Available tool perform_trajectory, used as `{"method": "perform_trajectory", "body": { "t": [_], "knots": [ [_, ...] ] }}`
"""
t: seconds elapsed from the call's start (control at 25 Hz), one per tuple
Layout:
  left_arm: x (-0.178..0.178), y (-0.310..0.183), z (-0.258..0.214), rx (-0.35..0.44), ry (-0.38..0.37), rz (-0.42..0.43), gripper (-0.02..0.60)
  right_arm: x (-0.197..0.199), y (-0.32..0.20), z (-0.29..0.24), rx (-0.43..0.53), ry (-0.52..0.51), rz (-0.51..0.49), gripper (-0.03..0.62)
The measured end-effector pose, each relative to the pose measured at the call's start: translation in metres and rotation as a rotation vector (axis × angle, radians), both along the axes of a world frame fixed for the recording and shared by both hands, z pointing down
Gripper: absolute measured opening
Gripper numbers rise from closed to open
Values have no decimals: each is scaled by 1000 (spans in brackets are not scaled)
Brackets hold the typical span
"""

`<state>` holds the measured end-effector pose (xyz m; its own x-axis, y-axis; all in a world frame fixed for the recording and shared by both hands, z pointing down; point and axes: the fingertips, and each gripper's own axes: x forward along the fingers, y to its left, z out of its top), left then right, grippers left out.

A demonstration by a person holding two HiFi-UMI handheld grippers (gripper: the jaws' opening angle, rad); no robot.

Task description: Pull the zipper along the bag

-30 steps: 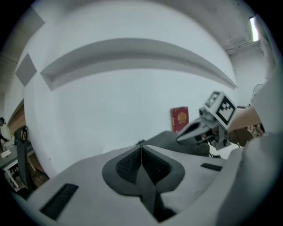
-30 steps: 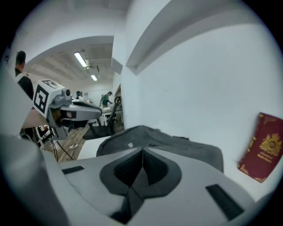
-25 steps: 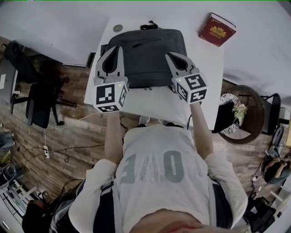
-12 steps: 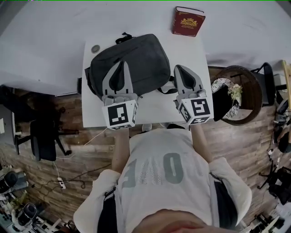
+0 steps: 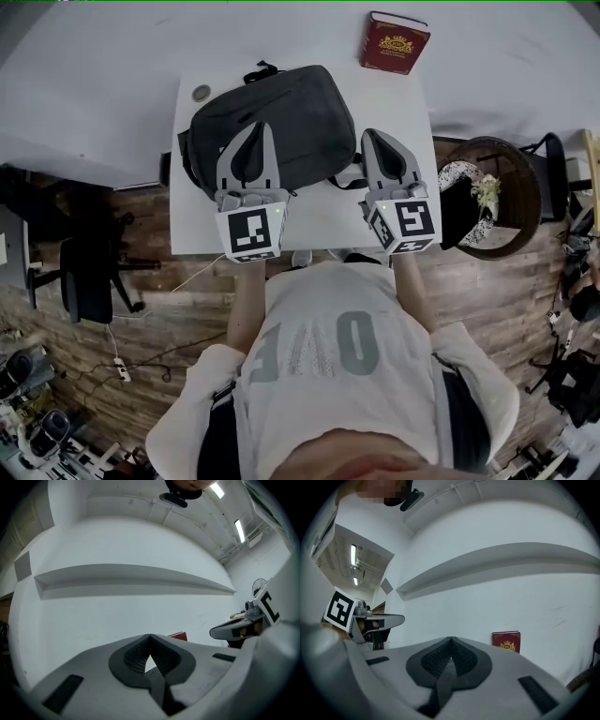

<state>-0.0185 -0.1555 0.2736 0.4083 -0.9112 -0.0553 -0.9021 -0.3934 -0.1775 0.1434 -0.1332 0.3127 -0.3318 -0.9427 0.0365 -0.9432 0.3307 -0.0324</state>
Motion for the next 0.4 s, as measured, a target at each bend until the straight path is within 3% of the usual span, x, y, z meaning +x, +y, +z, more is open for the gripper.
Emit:
{"method": "perform_trajectory", "body": {
  "t": [0.4],
  "knots": [
    [-14,0,4,-11,5,-45,26,12,-1,-1,5,-9,22,25]
  ]
}}
